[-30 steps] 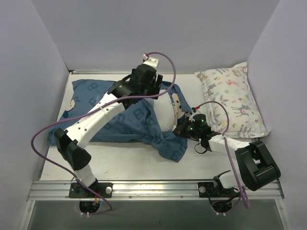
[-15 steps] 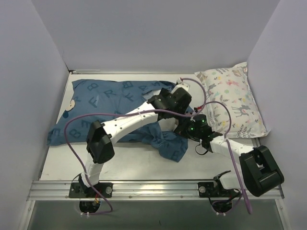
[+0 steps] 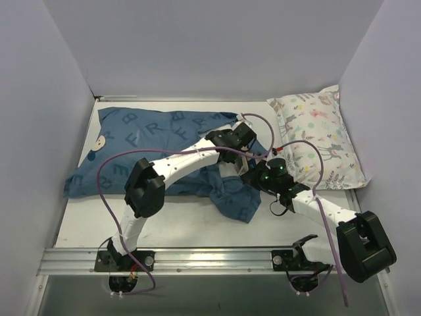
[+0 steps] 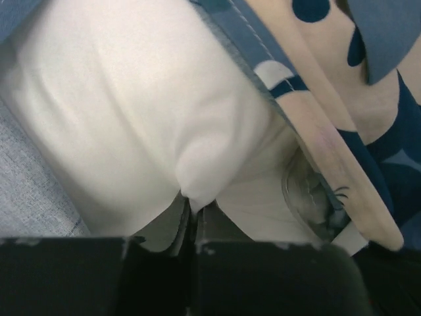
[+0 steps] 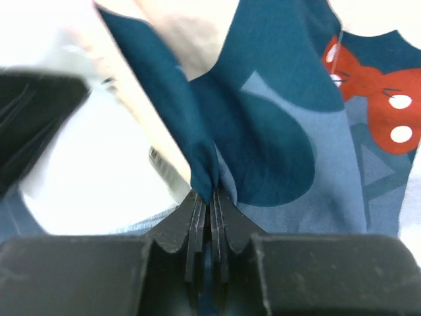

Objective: Remove the pillowcase from the pillow

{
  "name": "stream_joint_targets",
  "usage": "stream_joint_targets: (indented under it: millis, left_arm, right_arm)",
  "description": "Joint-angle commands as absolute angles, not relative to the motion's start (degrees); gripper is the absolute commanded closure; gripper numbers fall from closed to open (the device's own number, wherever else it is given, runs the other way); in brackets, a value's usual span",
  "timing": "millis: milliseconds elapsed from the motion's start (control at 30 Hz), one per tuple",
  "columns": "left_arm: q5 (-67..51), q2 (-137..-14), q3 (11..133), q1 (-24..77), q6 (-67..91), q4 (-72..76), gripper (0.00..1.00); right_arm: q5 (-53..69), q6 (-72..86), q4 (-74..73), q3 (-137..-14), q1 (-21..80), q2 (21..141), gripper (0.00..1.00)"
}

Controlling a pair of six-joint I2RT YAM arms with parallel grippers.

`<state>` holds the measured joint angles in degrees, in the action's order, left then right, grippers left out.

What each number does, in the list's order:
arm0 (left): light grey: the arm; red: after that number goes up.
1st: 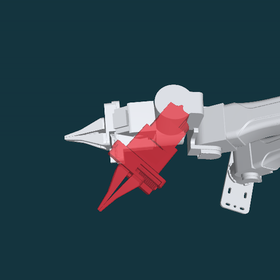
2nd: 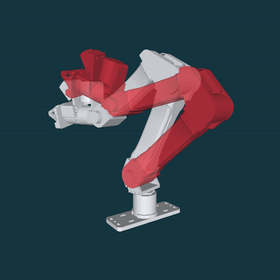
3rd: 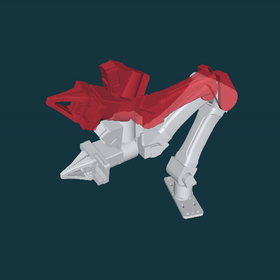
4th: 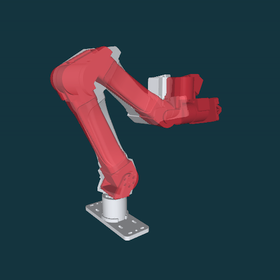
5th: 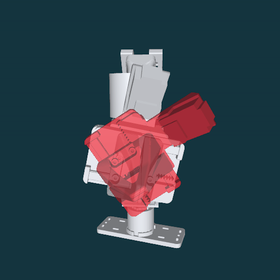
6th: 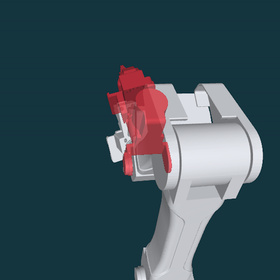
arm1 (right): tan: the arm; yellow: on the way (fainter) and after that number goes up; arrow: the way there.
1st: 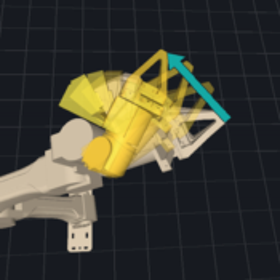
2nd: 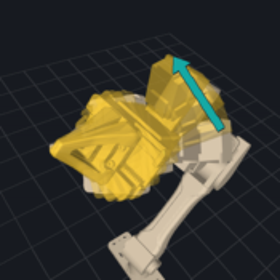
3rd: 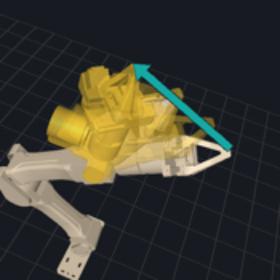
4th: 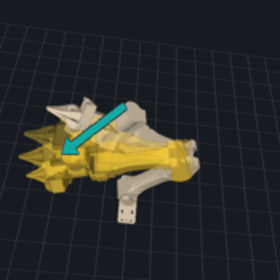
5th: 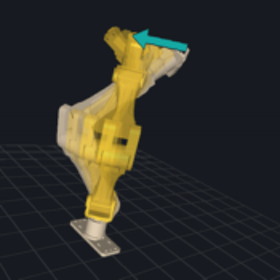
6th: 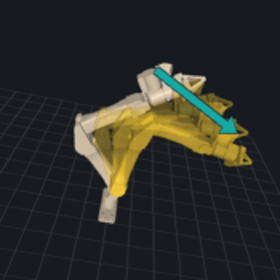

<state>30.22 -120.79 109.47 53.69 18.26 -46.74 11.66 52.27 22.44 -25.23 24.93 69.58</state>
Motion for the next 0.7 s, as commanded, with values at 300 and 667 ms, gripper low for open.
stream_joint_targets:
  millis: [300,667]
  left_arm:
    - [19.2,-125.9,132.0,43.2,26.2,-49.2,1.0]
    - [15.5,-130.4,145.5,37.1,34.4,-51.7,1.0]
  right_arm:
    - [6.3,48.6,14.8,-25.1,31.5,63.0,0.85]
    - [0.2,45.8,13.3,-23.6,43.4,64.0,1.0]
